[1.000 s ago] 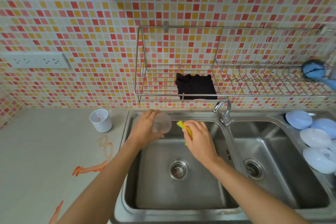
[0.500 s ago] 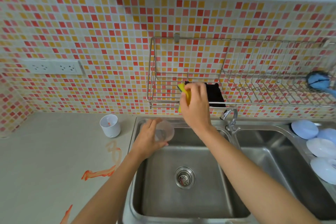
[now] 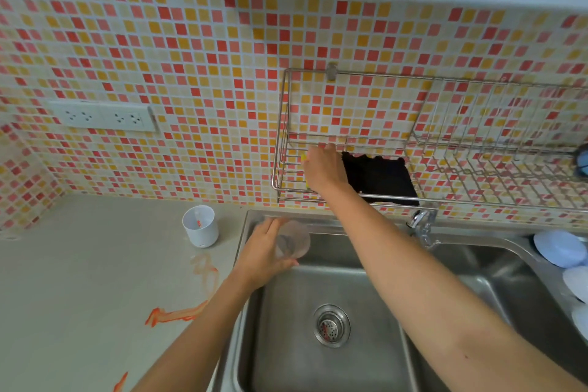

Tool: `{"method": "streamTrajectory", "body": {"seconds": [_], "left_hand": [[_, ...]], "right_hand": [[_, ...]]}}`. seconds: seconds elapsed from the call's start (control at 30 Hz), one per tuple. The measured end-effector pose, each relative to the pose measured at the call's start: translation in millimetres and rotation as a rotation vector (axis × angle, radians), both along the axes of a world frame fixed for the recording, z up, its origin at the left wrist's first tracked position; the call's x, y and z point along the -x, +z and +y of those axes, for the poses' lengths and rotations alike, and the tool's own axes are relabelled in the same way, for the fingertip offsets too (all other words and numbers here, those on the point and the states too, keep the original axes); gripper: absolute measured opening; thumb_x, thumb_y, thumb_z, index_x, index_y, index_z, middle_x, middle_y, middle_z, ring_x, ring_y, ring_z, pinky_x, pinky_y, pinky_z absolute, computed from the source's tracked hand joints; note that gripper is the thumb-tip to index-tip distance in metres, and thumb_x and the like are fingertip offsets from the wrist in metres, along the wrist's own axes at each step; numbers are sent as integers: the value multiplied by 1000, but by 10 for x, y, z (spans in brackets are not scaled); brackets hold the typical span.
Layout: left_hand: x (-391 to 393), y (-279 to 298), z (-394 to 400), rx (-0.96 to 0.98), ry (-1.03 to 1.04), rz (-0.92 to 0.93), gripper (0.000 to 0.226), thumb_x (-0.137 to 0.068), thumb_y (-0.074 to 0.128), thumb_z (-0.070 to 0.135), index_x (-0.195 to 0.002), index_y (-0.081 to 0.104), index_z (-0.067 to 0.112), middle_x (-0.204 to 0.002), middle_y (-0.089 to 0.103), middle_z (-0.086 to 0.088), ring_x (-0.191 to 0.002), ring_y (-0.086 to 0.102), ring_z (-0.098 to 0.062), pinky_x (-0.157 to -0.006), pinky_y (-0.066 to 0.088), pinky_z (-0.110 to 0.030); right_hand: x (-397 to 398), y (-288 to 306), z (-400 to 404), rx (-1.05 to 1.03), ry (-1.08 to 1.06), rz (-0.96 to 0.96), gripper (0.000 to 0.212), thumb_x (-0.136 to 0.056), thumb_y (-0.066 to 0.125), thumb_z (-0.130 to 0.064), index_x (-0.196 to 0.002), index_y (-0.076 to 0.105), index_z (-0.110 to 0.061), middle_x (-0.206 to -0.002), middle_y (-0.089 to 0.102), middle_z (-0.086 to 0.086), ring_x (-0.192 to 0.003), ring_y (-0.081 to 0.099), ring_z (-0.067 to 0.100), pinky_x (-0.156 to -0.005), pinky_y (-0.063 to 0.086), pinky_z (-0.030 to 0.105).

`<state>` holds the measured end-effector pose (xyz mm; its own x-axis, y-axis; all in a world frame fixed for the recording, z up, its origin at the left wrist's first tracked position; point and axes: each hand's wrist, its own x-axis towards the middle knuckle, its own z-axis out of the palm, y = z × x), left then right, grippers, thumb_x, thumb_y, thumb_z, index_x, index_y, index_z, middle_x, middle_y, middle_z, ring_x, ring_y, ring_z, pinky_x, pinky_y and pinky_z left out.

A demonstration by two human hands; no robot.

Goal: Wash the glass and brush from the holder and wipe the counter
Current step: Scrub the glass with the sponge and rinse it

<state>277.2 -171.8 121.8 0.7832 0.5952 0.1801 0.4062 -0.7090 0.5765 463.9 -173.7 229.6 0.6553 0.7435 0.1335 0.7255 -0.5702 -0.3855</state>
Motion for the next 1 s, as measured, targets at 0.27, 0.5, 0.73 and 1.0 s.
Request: {"method": "streamTrajectory", "body": {"seconds": [0.27,0.5,0.73,1.0], "left_hand": [[-198,-26,-157,-31,-49,-12,89,-64,86,41,-137,41,17,-137,49,0,-125,45,-18,-106,38,-33],[-645,-107,-478,25,-71,2,89,-63,87,37,-136,42,15,-133,50,-1,-125,46,-18,-106,35,-26],[-1286,-220,-967,161,-76,25,93,-58,90,39,-135,43,17,-130,51,0,-121,48,-19,-100,33,-21],[-1908,-260,-1270,248,-76,-26,91,-59,90,35,-136,44,18,-125,52,4,-118,47,-12,-92,30,-14]], "right_hand": [[158,61,-564,-146,93,-113,51,-95,43,-51,-140,49,-28,-150,39,7,-134,40,29,-112,27,57],[-95,-707,-1970,-880,23,-238,14,-87,58,-13,-87,70,-7,-89,65,4,-84,61,20,-77,50,34],[-1374,-1588,-2619,-366,-435,267,42,-95,58,-18,-134,54,-3,-131,58,17,-117,57,37,-100,43,36],[-1959,-1871,-2520,-109,-224,355,31,-100,47,-9,-128,62,-7,-118,68,19,-107,64,34,-94,43,29]]}}
